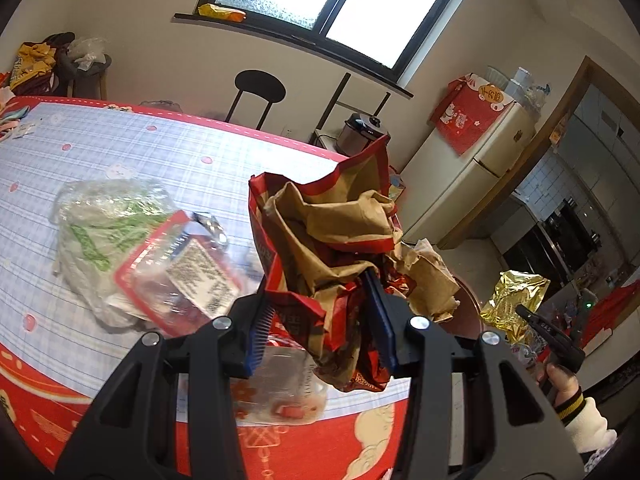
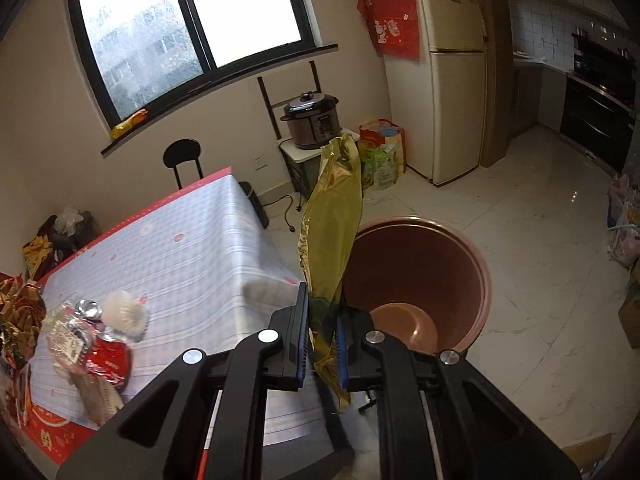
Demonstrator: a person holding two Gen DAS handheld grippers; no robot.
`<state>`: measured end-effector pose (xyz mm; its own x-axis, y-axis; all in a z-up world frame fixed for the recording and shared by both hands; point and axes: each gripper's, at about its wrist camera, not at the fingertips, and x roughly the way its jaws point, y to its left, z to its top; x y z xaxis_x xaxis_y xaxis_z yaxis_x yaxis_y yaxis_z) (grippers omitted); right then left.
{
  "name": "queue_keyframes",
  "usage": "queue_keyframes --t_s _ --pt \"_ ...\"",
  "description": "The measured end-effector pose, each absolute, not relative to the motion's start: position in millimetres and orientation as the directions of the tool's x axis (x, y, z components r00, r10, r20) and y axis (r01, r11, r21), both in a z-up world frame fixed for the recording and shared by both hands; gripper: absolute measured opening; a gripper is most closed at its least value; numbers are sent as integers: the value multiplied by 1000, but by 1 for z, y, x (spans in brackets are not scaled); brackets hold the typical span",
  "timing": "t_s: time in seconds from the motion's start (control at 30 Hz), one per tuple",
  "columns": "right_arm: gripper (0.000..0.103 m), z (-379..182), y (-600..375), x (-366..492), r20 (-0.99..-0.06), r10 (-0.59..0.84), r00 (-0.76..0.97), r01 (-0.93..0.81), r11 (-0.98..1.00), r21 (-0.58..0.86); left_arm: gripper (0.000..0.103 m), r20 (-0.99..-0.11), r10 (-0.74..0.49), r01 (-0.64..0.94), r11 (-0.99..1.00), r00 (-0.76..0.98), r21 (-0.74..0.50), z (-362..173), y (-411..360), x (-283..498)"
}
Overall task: Collect trash
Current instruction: 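Carry the gold foil to the brown bin and open the right tool, then move the left tool over the bin and release the red-gold paper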
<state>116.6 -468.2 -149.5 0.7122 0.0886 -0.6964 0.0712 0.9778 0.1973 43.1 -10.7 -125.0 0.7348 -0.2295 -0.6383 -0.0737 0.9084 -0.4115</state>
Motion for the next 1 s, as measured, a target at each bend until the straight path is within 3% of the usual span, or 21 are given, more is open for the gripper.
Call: queue_keyframes --t_s 0.23,0.3,0.33,0.37,0.57,1.0 --pt "15 -179 -513 171 -755 49 654 107 982 157 46 -694 -200 -111 920 692 -377 -127 -43 62" --pt "36 -182 -520 184 -761 30 648 124 982 144 46 -705 -187 -117 926 684 -359 -127 -50 68" --pt "59 -181 -523 187 -756 20 654 138 980 145 46 -709 -183 -114 930 681 -349 -125 -54 72" --pt "71 -179 -526 189 -744 18 668 151 976 159 46 -710 -181 -109 934 680 -341 -125 -57 74" --pt "98 -155 -535 181 -701 6 713 169 969 180 46 -704 -214 -40 945 677 -326 -121 -87 99" --pt "98 -98 -586 93 -607 -146 781 296 942 155 46 -730 -399 275 916 554 -292 -136 -240 192"
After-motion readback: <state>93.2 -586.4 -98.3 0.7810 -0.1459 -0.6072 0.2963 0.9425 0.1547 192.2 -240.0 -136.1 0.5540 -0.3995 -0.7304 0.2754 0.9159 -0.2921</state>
